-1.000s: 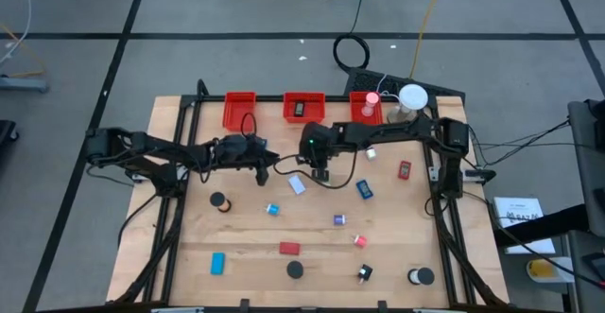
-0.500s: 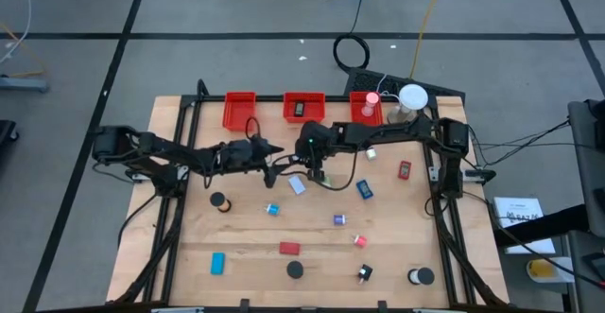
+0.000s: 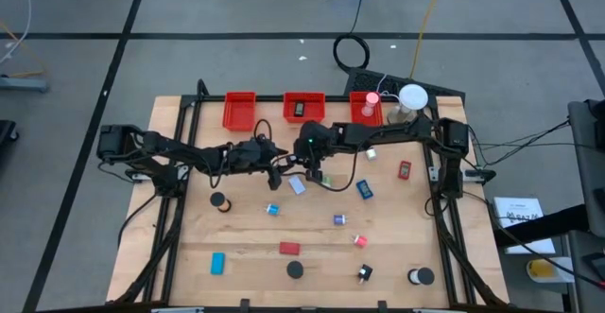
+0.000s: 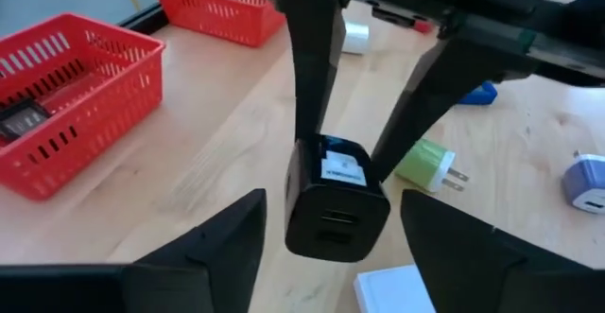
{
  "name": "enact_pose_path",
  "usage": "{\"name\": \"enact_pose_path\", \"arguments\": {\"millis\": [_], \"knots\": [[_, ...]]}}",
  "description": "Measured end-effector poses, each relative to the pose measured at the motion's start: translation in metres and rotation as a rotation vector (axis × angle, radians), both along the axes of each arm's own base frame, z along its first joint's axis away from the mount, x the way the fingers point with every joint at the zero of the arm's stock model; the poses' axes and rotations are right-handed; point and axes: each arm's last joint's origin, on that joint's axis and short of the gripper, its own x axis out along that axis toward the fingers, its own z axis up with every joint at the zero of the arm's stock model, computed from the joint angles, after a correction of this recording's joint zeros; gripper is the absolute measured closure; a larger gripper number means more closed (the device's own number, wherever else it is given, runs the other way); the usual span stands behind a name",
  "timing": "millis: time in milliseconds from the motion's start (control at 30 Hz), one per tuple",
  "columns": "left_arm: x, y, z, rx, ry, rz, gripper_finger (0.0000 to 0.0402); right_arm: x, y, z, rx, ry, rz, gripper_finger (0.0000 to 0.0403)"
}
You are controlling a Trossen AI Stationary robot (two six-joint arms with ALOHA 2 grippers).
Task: Pick & Place Office items
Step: Put the black charger adapter into the left red bin
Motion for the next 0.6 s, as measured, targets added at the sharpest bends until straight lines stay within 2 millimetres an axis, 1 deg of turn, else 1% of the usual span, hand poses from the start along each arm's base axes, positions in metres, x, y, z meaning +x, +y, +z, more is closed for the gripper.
{"name": "enact_pose_path", "arguments": {"millis": [233,300,433,500,600], "knots": [[0.000,-0.001,0.000,0.022,0.007,-0.016,0.0187,0.002,0.002,0.001,0.031,-0.023,0.030,0.0287],[0.000,-0.001,0.000,0.027,0.007,-0.019,0.0203,0.002,0.003,0.001,0.028,-0.024,0.030,0.0286],[0.000,-0.001,0.000,0.042,0.015,-0.032,0.0250,0.002,0.005,0.001,0.023,-0.024,0.029,0.0283],[0.000,0.001,0.000,0.042,0.014,-0.024,0.0253,0.002,0.007,0.003,-0.016,-0.023,0.007,0.0274],[-0.002,0.007,0.002,0.018,-0.003,-0.005,0.0253,-0.002,0.011,0.015,-0.117,-0.024,-0.022,0.0249]]}}
